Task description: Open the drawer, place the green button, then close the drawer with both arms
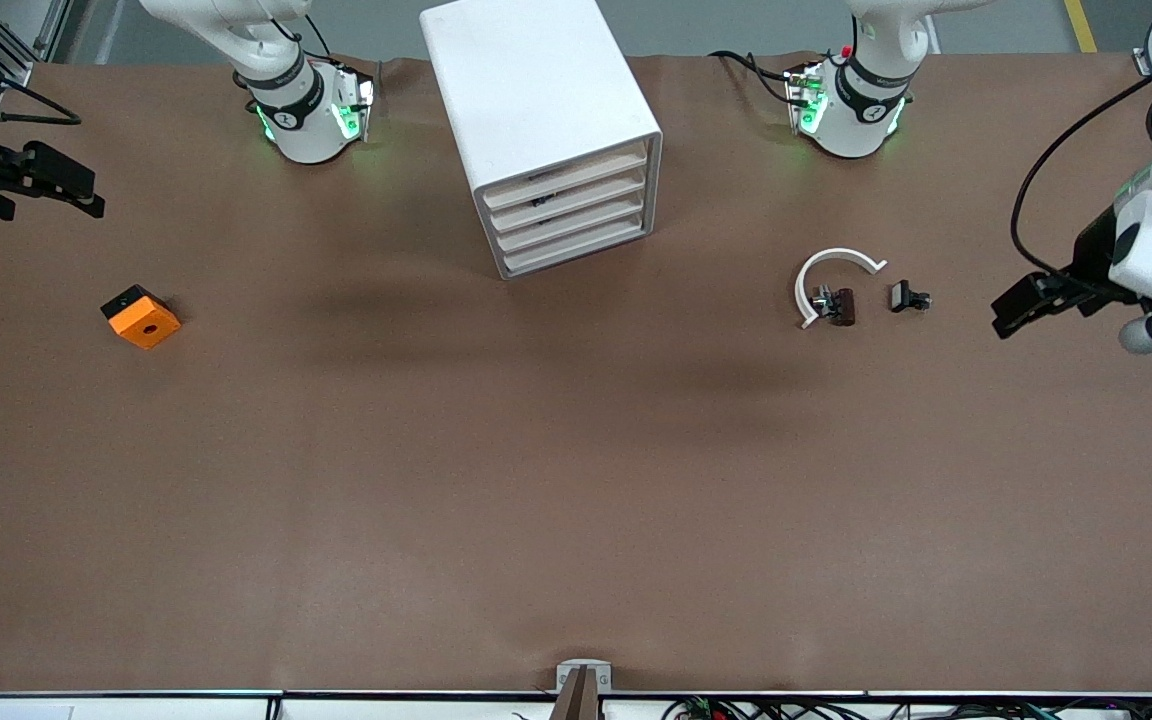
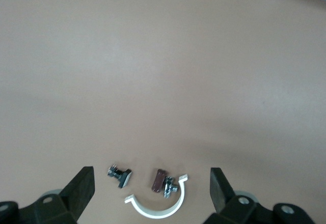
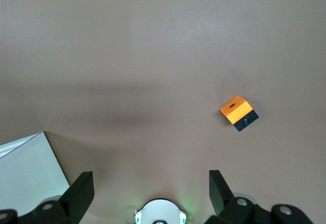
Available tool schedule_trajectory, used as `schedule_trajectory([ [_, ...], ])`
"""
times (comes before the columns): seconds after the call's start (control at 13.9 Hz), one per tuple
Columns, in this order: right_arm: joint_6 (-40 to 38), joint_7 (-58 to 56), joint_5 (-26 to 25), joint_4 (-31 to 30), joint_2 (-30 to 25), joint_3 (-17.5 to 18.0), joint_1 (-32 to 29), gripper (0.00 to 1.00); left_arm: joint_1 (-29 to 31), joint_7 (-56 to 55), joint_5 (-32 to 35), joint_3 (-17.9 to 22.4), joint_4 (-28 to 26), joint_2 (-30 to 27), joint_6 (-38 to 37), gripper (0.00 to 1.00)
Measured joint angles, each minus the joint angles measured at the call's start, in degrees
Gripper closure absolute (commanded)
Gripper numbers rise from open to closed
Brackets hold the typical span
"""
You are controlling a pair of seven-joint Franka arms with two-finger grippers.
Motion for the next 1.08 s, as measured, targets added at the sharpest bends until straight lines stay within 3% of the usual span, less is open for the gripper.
schedule_trajectory([
  [0.65, 0.0, 0.0, -0.02, 0.15, 0.0, -0.22, -0.29, 0.0, -1.55, 5.93, -1.78, 3.22, -8.54, -11.08, -1.76, 0.0],
  [1.08, 0.0, 0.0, -0.03, 0.17, 0.0, -0.22, -0.29, 0.0, -1.09, 8.14, -4.47, 3.69, -8.36, -12.57, -4.84, 0.0],
])
